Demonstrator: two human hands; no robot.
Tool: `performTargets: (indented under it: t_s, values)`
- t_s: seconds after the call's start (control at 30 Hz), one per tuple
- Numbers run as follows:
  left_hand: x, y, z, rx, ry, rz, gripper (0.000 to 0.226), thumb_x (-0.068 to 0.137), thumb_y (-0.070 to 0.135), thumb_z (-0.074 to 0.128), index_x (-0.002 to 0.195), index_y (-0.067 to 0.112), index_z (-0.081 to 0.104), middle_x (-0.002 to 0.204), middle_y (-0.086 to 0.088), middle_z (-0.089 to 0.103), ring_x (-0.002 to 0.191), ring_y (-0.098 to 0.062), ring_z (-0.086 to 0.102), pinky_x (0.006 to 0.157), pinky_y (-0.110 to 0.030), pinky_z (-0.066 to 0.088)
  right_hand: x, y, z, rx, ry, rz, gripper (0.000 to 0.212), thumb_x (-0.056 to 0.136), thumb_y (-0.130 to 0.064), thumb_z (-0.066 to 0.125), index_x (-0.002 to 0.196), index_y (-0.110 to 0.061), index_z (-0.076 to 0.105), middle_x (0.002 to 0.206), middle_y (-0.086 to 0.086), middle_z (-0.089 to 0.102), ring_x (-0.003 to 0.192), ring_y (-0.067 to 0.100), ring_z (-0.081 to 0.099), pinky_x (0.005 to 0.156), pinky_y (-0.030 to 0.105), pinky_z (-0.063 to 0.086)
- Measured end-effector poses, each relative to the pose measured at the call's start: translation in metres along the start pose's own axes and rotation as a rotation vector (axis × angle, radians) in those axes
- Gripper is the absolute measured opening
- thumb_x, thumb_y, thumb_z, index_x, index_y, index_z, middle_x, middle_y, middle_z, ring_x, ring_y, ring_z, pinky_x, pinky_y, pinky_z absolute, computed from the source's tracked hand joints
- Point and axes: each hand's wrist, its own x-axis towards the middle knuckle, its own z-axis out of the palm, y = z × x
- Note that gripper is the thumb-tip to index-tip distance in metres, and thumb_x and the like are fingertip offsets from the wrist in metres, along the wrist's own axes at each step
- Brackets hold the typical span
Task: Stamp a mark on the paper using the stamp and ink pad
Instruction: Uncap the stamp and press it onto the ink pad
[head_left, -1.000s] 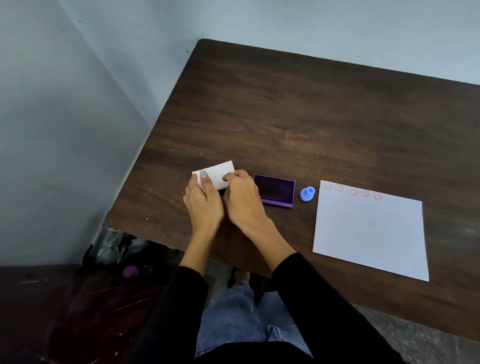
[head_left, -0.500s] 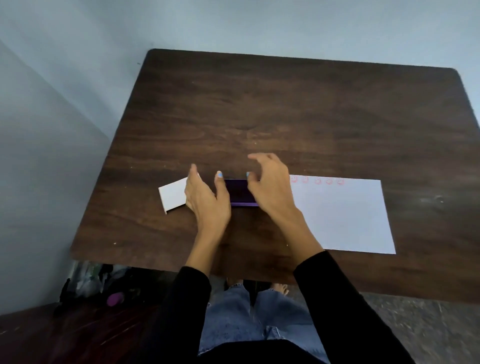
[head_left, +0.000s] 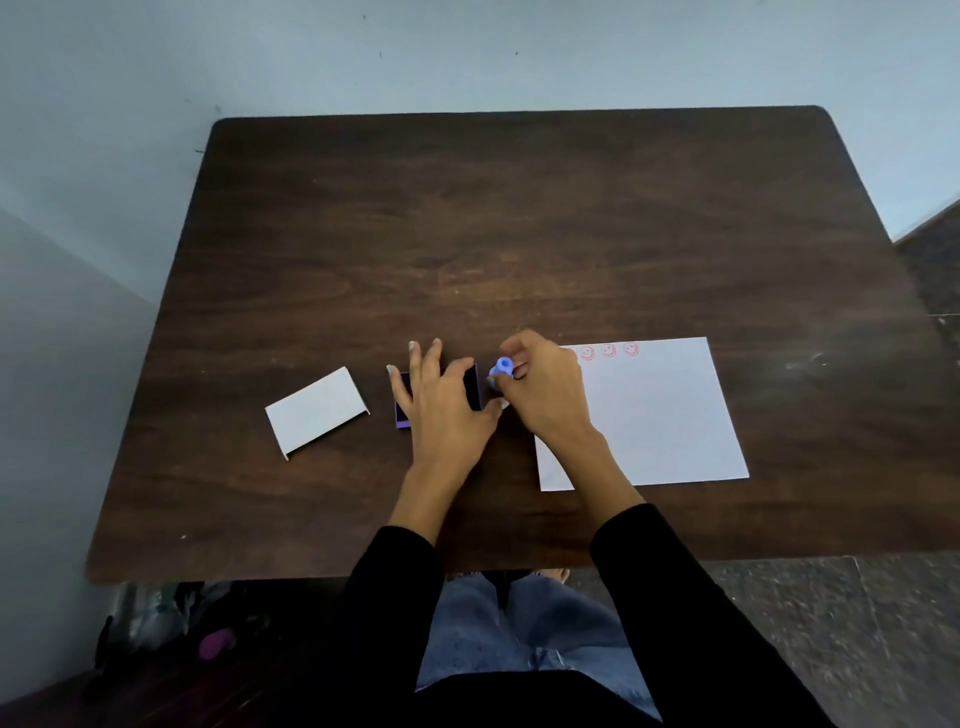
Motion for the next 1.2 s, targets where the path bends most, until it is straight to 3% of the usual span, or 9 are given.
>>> performTargets:
  t_s: [0.1, 0.3, 0.57, 0.67, 0.97, 1.07, 1.2]
  values:
    - [0.003, 0.001, 0.001, -0.032, 0.025, 0.008, 0.041, 0.077, 0.032, 0.072, 0.115, 0.019, 0.063, 0.151, -0.008, 0.035, 0.147, -0.021, 0.008, 0.114, -0.042, -0.014, 0.004, -0.002, -0.004, 0.151, 0.022, 0.034, 0.022, 0.07, -0.019, 0.078, 0.082, -0.017, 0.059, 0.078, 0.0, 0.068, 0.073, 0.013, 0.063, 0.065, 0.026, 0.051]
    - [0.008, 0.003, -0.004, -0.104, 0.077, 0.007, 0.031, 0.078, 0.033, 0.072, 0.105, 0.019, 0.067, 0.147, -0.004, 0.041, 0.146, -0.018, 0.013, 0.114, -0.042, -0.013, 0.007, -0.001, -0.01, 0.393, 0.015, 0.118, 0.019, 0.069, -0.022, 0.079, 0.081, -0.015, 0.067, 0.078, 0.0, 0.071, 0.075, 0.012, 0.068, 0.067, 0.027, 0.055]
    - [0.008, 0.004, -0.006, -0.105, 0.079, 0.05, 0.027, 0.078, 0.032, 0.072, 0.1, 0.017, 0.071, 0.152, -0.002, 0.033, 0.147, -0.019, 0.006, 0.113, -0.046, -0.013, 0.009, 0.0, -0.008, 0.41, 0.038, 0.115, 0.019, 0.066, -0.022, 0.083, 0.078, -0.017, 0.069, 0.072, -0.005, 0.069, 0.067, 0.007, 0.066, 0.057, 0.015, 0.05]
    - [0.008, 0.003, -0.006, -0.075, 0.058, 0.069, 0.028, 0.079, 0.035, 0.071, 0.102, 0.019, 0.071, 0.154, -0.001, 0.03, 0.147, -0.02, 0.002, 0.113, -0.048, -0.014, 0.01, 0.003, -0.011, 0.417, 0.009, 0.092, 0.019, 0.068, -0.015, 0.081, 0.085, -0.014, 0.071, 0.077, -0.001, 0.07, 0.073, 0.007, 0.067, 0.063, 0.016, 0.052]
    - [0.012, 0.003, -0.005, -0.055, -0.014, 0.071, 0.027, 0.081, 0.038, 0.068, 0.103, 0.024, 0.071, 0.157, 0.001, 0.022, 0.147, -0.022, -0.009, 0.109, -0.057, -0.016, 0.013, 0.005, -0.022, 0.491, -0.182, 0.027, 0.027, 0.078, 0.006, 0.067, 0.102, -0.004, 0.068, 0.106, 0.017, 0.069, 0.101, 0.025, 0.066, 0.09, 0.038, 0.055]
    - [0.012, 0.003, -0.007, -0.063, -0.048, 0.075, 0.028, 0.08, 0.041, 0.068, 0.102, 0.024, 0.071, 0.158, 0.001, 0.019, 0.146, -0.022, -0.013, 0.108, -0.057, -0.018, 0.014, 0.006, -0.024, 0.49, -0.22, 0.0, 0.029, 0.079, 0.008, 0.065, 0.104, -0.006, 0.067, 0.108, 0.015, 0.069, 0.102, 0.022, 0.065, 0.09, 0.036, 0.055]
    - [0.012, 0.0, -0.01, -0.061, -0.109, 0.116, 0.028, 0.081, 0.043, 0.067, 0.103, 0.027, 0.071, 0.16, 0.001, 0.012, 0.145, -0.022, -0.019, 0.108, -0.057, -0.018, 0.016, 0.009, -0.026, 0.489, -0.276, -0.033, 0.034, 0.08, 0.01, 0.061, 0.107, -0.01, 0.065, 0.105, 0.009, 0.068, 0.102, 0.017, 0.065, 0.083, 0.022, 0.055]
